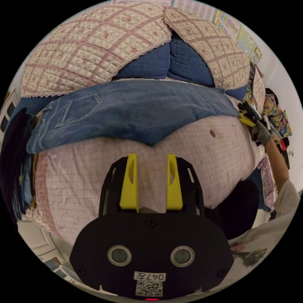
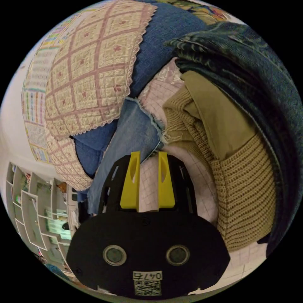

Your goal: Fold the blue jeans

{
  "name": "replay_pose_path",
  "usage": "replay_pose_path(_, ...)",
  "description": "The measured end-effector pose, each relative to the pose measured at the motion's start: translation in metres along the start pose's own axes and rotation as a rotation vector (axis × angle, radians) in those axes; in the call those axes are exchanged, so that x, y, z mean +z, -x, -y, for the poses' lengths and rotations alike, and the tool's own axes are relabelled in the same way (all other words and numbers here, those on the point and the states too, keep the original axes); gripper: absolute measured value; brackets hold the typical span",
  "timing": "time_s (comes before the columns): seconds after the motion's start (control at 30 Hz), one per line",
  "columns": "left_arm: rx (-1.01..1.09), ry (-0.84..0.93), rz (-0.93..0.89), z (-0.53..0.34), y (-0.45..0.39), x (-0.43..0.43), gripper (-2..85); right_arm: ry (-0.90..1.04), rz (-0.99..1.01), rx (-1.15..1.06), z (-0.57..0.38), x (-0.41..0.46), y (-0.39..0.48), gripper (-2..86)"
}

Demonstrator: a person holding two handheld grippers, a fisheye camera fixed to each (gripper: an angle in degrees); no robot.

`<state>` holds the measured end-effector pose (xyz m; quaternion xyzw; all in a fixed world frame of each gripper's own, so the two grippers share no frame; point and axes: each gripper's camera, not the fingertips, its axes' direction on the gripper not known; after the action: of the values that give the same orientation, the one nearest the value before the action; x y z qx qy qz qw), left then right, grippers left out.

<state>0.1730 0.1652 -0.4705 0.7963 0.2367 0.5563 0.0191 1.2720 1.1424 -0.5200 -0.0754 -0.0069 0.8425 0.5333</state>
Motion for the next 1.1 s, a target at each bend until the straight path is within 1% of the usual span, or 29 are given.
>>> replay_pose_path(0.07,-0.004,0.014,0.015,0.012,-0.002,0.003,13.3,-0.017,0.042,0.033,0.004,-0.006,-0.013,1.7)
replay_pose_path(0.2,0.018,0.068,0.095,0.026,-0.008,0.009,12.7,0.02,0.054,-0.014,0.018,-0.024,-0.01,-0.5)
replay_pose_path(0.33,0.081,0.074,0.152,0.025,-0.014,0.003,9.0,0.068,-0.01,-0.152,0.036,-0.056,0.021,-0.7)
replay_pose_path(0.4,0.117,0.06,0.203,0.023,-0.014,-0.001,2.8,0.06,-0.005,-0.212,0.04,-0.072,0.039,-0.8)
replay_pose_path(0.5,0.113,0.025,0.171,0.015,-0.006,-0.011,0.6,-0.052,0.049,-0.404,0.032,-0.105,0.066,-0.9)
replay_pose_path(0.53,0.108,0.02,0.157,0.013,-0.003,-0.013,0.3,-0.086,-0.016,-0.432,0.026,-0.111,0.064,-0.9)
replay_pose_path(0.57,0.097,0.012,0.124,0.009,0.003,-0.016,0.0,-0.046,-0.128,-0.365,0.024,-0.108,0.05,-1.0)
replay_pose_path(0.6,0.091,0.011,0.093,0.005,0.01,-0.017,-0.2,-0.011,-0.156,-0.323,0.025,-0.105,0.041,-1.0)
replay_pose_path(0.63,0.089,0.011,0.08,0.004,0.014,-0.018,-0.3,0.041,-0.15,-0.243,0.023,-0.104,0.021,-1.0)
replay_pose_path(0.73,0.087,0.023,0.002,-0.005,0.033,-0.019,-0.4,0.026,-0.033,-0.11,0.011,-0.122,-0.016,-0.9)
replay_pose_path(0.87,0.096,0.014,-0.064,-0.018,0.055,-0.027,-0.5,0.028,-0.013,-0.06,-0.007,-0.146,-0.038,0.1)
replay_pose_path(1.0,0.11,0.005,-0.077,-0.03,0.071,-0.033,-0.5,0.029,-0.005,-0.032,-0.022,-0.163,-0.055,2.8)
replay_pose_path(1.1,0.105,-0.001,-0.103,-0.04,0.086,-0.035,-0.6,-0.022,0.047,0.007,-0.034,-0.182,-0.07,2.2)
